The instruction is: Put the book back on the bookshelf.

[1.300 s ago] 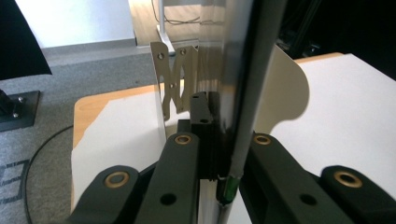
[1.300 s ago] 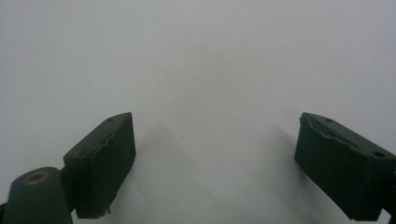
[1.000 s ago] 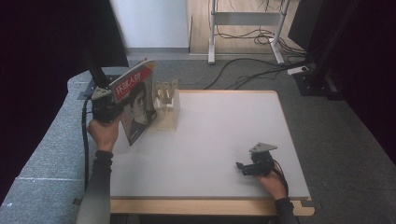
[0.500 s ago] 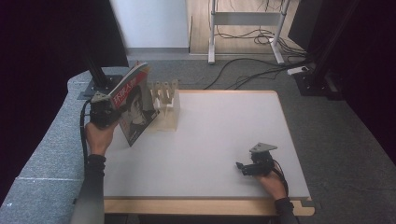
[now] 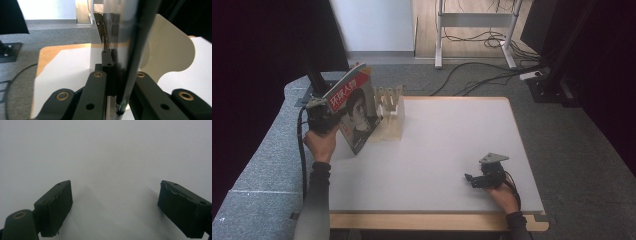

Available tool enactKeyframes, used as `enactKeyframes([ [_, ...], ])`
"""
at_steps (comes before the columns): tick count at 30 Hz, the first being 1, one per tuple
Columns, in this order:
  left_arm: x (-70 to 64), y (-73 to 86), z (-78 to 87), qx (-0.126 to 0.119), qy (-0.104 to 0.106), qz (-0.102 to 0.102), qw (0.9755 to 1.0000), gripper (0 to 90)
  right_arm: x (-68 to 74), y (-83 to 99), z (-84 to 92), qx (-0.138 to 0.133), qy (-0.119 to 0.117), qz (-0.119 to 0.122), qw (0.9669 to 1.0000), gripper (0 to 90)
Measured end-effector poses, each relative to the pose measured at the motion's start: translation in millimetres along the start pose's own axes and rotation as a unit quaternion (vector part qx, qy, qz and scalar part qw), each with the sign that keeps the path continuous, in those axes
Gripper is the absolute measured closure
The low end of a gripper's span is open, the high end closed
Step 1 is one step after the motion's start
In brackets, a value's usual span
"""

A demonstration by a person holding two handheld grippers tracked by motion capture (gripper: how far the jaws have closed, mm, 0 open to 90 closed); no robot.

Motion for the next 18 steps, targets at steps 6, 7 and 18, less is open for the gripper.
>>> enactKeyframes([
  [6,3.5,1.9,-0.8,-0.003,0.004,0.000,1.0000,85.0,0.0,0.0,0.0,0.000,0.000,0.000,1.0000,11.5],
  [7,4.3,2.4,-0.7,-0.002,0.004,0.000,1.0000,85.0,0.0,0.0,0.0,0.000,0.000,0.000,1.0000,11.5],
  [18,5.5,3.8,-0.2,-0.009,-0.005,-0.024,0.9997,45.8,0.0,-0.1,0.0,0.000,0.000,0.001,1.0000,11.5],
])
Point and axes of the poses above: each handheld gripper's, and its own axes: z roughly backward along the jaws, y roughly out of its underside, x roughly to its left, the point moved 9 cm from there along -z, roughly forward along the jaws
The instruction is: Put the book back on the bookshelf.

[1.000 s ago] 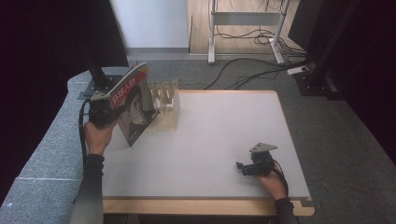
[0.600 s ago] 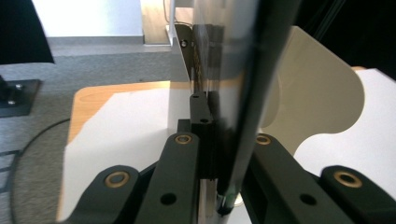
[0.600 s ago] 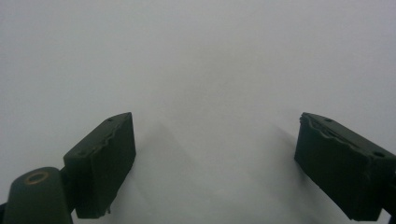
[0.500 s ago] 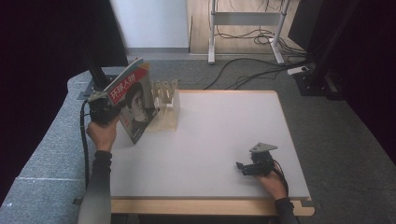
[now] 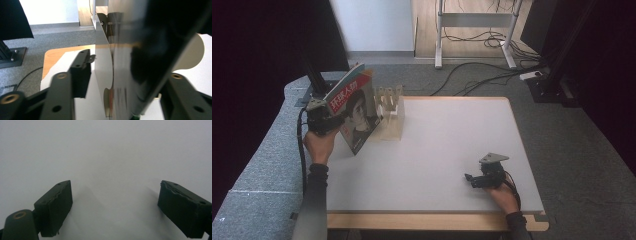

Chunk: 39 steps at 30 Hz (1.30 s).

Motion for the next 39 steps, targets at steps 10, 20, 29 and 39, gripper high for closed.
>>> enactKeyframes([
  [10,-1.2,5.7,8.3,0.013,0.020,0.002,0.9997,15.6,-0.1,-0.3,-0.1,0.000,0.000,0.000,1.0000,11.5],
  [20,-7.3,9.5,30.7,0.007,0.046,0.006,0.9989,9.3,0.0,-0.5,-0.1,0.000,0.000,-0.001,1.0000,11.5],
  [29,-15.2,17.5,51.2,0.013,0.045,-0.017,0.9987,0.2,0.0,-0.5,-0.1,0.000,0.000,0.000,1.0000,11.5],
  [39,-34.1,29.3,72.2,0.017,0.054,-0.043,0.9974,0.0,0.2,-0.5,-0.1,0.000,0.001,-0.001,1.0000,11.5],
])
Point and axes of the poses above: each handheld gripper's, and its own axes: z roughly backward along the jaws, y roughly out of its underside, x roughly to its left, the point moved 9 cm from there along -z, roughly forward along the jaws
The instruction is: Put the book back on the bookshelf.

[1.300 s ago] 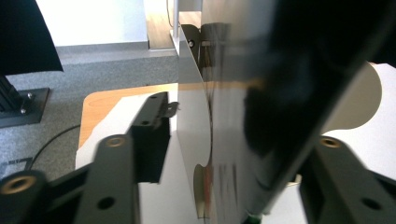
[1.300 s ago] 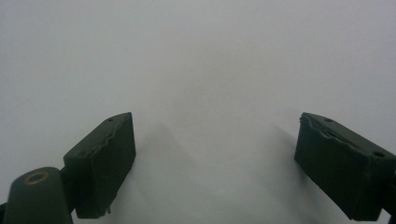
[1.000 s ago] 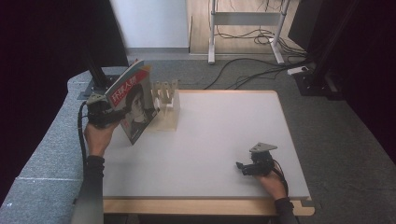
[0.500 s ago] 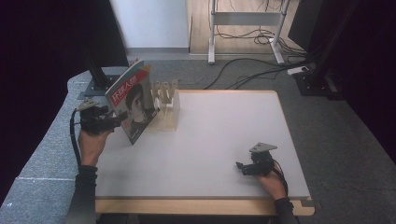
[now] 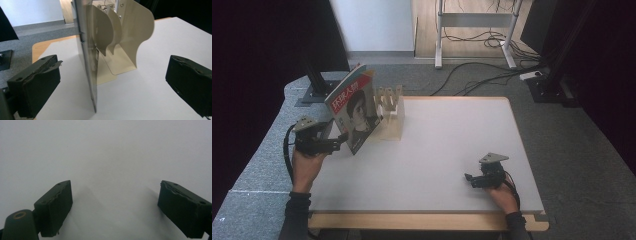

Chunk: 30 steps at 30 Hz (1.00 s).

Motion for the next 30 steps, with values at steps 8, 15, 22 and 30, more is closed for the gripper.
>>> enactKeyframes([
  [8,-32.0,5.1,10.0,0.003,0.030,-0.020,0.9993,0.0,0.0,0.0,0.0,0.000,0.000,0.000,1.0000,11.5],
  [15,-59.2,10.1,0.5,0.010,0.061,-0.037,0.9974,0.0,0.0,0.0,0.0,0.000,0.000,0.000,1.0000,11.5],
  [22,-79.0,24.3,-25.8,0.029,0.085,-0.043,0.9951,0.0,0.1,0.0,0.0,0.000,0.000,0.001,1.0000,11.6],
  [30,-96.1,46.4,-56.7,0.057,0.104,-0.052,0.9915,0.0,0.2,0.0,-0.1,0.000,0.000,0.000,1.0000,11.5],
])
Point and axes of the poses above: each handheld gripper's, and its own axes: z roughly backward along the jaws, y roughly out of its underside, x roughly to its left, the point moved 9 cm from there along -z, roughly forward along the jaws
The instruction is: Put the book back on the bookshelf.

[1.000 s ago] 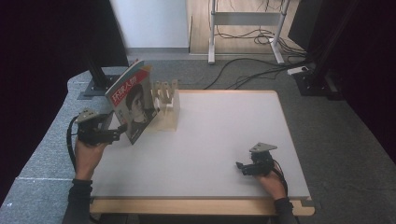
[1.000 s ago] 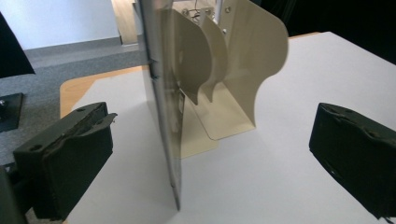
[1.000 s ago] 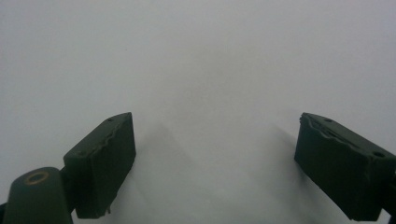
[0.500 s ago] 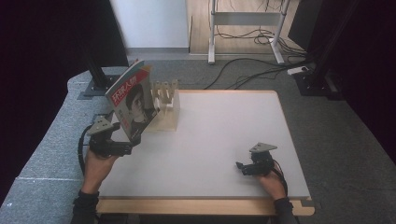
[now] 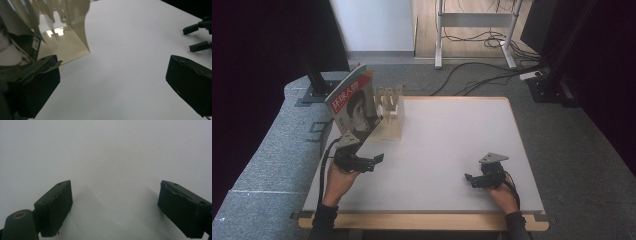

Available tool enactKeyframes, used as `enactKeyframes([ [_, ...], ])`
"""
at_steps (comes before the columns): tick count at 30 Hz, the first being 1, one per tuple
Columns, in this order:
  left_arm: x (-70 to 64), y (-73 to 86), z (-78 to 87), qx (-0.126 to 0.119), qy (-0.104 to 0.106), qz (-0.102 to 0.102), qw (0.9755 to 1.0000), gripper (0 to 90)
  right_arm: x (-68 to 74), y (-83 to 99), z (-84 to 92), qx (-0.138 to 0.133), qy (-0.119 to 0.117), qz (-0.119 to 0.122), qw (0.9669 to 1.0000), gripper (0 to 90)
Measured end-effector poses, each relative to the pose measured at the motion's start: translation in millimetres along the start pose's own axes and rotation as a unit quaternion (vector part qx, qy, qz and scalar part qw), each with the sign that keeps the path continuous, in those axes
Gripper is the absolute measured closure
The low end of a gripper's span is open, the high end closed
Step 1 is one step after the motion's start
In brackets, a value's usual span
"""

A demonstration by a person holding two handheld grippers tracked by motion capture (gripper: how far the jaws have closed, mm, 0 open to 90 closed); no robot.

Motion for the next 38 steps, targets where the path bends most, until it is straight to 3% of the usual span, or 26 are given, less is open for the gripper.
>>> enactKeyframes([
  [14,-8.9,44.4,-45.3,0.044,0.011,-0.001,0.9989,0.0,0.1,0.0,0.0,0.000,0.000,0.000,1.0000,11.5],
  [20,-12.7,68.9,-64.4,0.073,0.021,0.008,0.9971,0.0,0.0,0.0,0.0,0.000,0.000,0.001,1.0000,11.5],
  [25,-15.8,85.9,-78.5,0.113,0.008,-0.007,0.9936,0.0,0.1,0.0,0.0,0.000,0.000,0.001,1.0000,11.5],
  [31,-16.4,88.3,-81.4,0.129,-0.016,-0.027,0.9912,0.0,0.0,0.2,0.0,0.000,0.002,0.001,1.0000,11.5],
  [38,-16.7,88.8,-81.3,0.128,-0.016,-0.028,0.9913,0.0,0.1,1.1,0.3,0.000,0.001,-0.001,1.0000,11.6],
])
Point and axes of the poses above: each handheld gripper's, and its own axes: z roughly backward along the jaws, y roughly out of its underside, x roughly to its left, the point moved 9 cm from there along -z, roughly forward along the jaws
